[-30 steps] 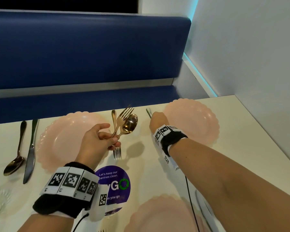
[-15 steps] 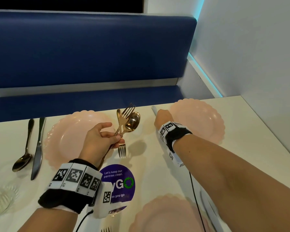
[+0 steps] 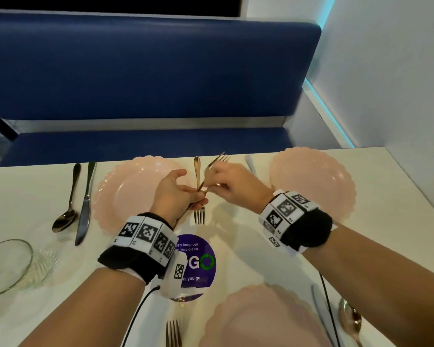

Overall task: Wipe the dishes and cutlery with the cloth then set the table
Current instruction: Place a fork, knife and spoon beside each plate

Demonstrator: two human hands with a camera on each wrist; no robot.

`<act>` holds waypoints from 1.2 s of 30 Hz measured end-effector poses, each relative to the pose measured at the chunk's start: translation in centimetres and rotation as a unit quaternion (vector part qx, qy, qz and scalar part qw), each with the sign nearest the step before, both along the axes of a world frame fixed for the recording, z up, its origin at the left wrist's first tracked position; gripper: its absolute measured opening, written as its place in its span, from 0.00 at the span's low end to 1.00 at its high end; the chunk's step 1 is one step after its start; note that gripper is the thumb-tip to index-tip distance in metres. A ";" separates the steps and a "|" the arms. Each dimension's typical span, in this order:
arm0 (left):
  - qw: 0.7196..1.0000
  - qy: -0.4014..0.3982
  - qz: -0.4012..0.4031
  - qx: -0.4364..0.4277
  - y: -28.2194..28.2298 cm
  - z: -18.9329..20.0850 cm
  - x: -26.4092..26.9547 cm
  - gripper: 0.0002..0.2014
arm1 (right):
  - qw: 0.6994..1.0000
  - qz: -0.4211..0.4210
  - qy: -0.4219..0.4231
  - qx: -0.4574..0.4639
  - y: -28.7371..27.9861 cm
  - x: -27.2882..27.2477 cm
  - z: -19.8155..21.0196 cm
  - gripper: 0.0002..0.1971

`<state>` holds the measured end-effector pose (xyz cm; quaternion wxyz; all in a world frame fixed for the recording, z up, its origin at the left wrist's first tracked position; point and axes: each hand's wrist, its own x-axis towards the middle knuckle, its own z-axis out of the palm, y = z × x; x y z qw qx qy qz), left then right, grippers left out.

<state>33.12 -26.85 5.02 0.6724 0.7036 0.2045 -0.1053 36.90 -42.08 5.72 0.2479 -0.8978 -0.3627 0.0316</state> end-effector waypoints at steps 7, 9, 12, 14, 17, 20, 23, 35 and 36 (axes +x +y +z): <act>0.989 -0.031 -0.065 0.127 -1.3 0.4 0.1 0.35 | 0.996 0.002 0.020 -0.081 0.1 -1.0 0.2 0.10; 0.984 -0.038 -0.078 0.159 -1.6 0.7 0.2 0.32 | 0.996 -0.009 0.034 -0.083 0.0 -1.2 0.3 0.10; 0.982 -0.030 -0.113 0.151 -2.1 0.9 0.1 0.30 | 0.993 -0.004 0.043 -0.113 -0.4 -1.3 0.4 0.11; 0.977 -0.021 -0.142 0.158 -2.0 1.1 0.1 0.27 | 0.991 -0.006 0.039 -0.130 -0.9 -1.3 0.3 0.11; 0.966 -0.020 -0.175 0.190 -1.3 1.3 0.2 0.22 | 0.990 -0.030 0.056 -0.129 -2.0 -1.2 -0.1 0.08; 0.951 -0.039 -0.194 0.238 -1.5 1.5 0.3 0.23 | 0.987 -0.022 0.067 -0.147 -1.7 -1.5 -0.4 0.10; 0.949 -0.059 -0.174 0.255 -1.8 1.3 0.5 0.20 | 0.987 -0.013 0.057 -0.150 -1.2 -1.5 -0.3 0.12; 0.977 -0.114 0.067 0.165 2.6 1.6 0.5 0.12 | 0.929 -0.317 0.167 -0.097 -2.3 1.5 -3.7 0.11; 0.978 -0.115 0.067 0.162 2.6 1.5 0.2 0.13 | 0.919 -0.338 0.176 -0.101 -2.1 1.9 -4.1 0.09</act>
